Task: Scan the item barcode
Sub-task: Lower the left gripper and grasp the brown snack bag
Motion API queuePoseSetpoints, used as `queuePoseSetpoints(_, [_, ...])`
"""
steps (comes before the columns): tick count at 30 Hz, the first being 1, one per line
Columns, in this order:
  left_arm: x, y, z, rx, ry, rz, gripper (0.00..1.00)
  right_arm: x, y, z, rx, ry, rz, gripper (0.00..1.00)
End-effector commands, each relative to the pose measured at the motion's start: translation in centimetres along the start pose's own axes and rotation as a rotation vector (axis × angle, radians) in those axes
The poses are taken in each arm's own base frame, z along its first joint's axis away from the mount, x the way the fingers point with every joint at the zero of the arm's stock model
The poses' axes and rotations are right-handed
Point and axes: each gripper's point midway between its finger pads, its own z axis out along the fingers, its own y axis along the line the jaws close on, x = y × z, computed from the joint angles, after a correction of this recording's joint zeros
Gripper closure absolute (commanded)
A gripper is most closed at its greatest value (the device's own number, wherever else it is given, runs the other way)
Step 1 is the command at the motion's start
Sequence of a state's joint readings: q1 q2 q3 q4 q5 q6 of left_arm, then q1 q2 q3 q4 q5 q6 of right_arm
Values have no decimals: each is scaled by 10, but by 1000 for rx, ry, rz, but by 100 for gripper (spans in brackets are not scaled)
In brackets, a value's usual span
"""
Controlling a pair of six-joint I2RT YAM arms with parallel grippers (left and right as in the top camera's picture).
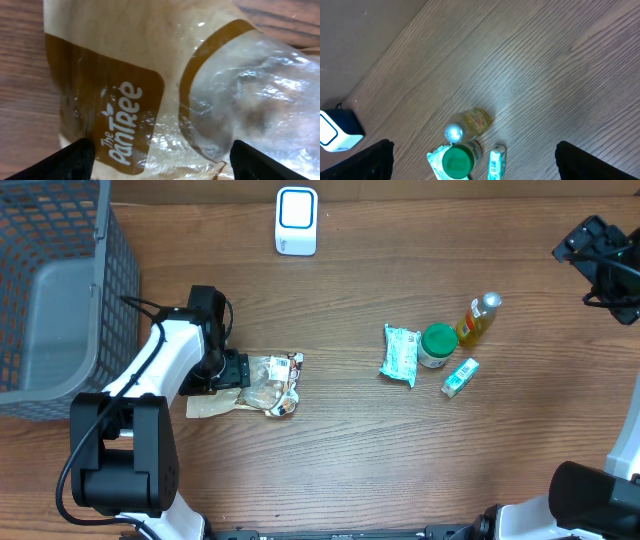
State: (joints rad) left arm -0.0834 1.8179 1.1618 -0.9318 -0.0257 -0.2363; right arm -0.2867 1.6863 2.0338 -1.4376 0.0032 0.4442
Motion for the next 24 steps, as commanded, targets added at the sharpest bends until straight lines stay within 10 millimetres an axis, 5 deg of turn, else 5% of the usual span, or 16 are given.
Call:
queuePoseSetpoints(1, [8,-3,10,23,16,-9,13,0,0,0,-4,1,-3,0])
queuePoseSetpoints(15, [36,-9,55,88,28,-24,33,0,0,0,-4,1,-3,0])
queuePoseSetpoints(24, [34,-22,54,158,18,-18,78,0,0,0,-4,0,-3,0])
